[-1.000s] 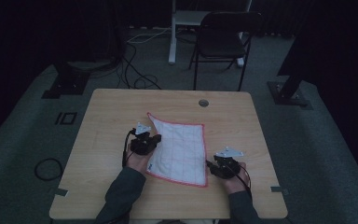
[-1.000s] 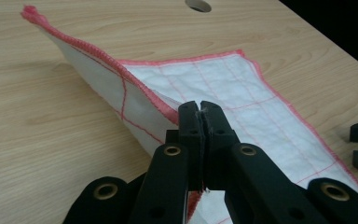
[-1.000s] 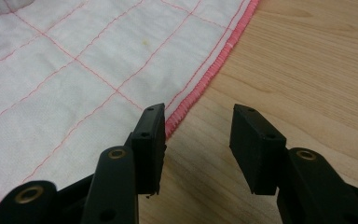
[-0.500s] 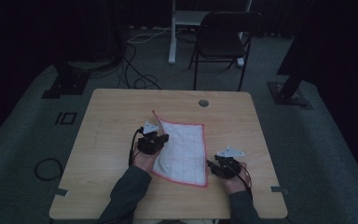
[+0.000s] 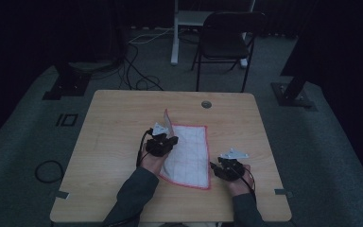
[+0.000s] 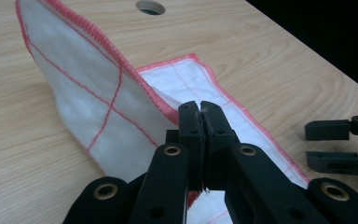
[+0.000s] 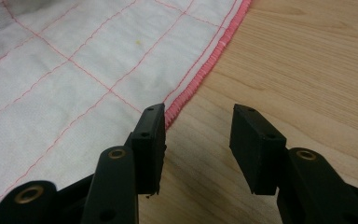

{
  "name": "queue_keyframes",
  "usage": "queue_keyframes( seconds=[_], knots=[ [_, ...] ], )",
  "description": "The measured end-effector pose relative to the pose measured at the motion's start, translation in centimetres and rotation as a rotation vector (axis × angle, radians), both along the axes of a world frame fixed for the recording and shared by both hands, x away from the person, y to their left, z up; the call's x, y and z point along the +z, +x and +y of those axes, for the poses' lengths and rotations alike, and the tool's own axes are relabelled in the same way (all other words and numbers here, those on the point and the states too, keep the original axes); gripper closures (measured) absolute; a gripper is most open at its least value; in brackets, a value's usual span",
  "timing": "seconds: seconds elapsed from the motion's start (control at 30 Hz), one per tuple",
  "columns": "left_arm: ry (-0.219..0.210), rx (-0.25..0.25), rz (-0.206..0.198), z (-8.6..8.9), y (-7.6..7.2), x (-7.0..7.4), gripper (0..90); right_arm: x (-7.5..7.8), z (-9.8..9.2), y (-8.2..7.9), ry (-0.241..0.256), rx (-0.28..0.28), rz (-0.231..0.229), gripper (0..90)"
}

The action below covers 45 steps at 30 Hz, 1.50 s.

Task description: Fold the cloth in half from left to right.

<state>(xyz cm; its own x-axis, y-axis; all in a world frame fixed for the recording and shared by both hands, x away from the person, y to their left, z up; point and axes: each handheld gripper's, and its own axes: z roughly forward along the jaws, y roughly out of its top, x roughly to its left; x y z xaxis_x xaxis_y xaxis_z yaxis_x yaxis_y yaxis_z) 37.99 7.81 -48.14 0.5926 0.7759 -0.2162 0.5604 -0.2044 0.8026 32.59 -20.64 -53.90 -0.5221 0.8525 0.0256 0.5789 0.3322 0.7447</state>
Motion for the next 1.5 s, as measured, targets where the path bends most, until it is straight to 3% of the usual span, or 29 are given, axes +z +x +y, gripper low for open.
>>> queue_keyframes(
  seconds=[0.23,0.6,1.23,1.5],
  knots=[
    [0.020,-0.025,0.017,-1.1,0.5,-0.4,89.1,-0.1,0.2,0.0,-0.003,0.006,0.000,55.5],
    [0.015,-0.039,0.038,-2.6,0.8,-1.3,89.1,-0.1,0.2,-0.1,-0.003,0.007,0.000,55.5],
    [-0.009,-0.077,0.031,-5.0,0.7,-0.5,89.0,-0.1,0.1,0.0,-0.001,0.001,0.003,55.5],
    [0.007,-0.095,0.032,-6.7,0.7,-0.3,89.0,-0.1,-0.5,0.0,0.016,-0.023,-0.001,55.4]
  ],
)
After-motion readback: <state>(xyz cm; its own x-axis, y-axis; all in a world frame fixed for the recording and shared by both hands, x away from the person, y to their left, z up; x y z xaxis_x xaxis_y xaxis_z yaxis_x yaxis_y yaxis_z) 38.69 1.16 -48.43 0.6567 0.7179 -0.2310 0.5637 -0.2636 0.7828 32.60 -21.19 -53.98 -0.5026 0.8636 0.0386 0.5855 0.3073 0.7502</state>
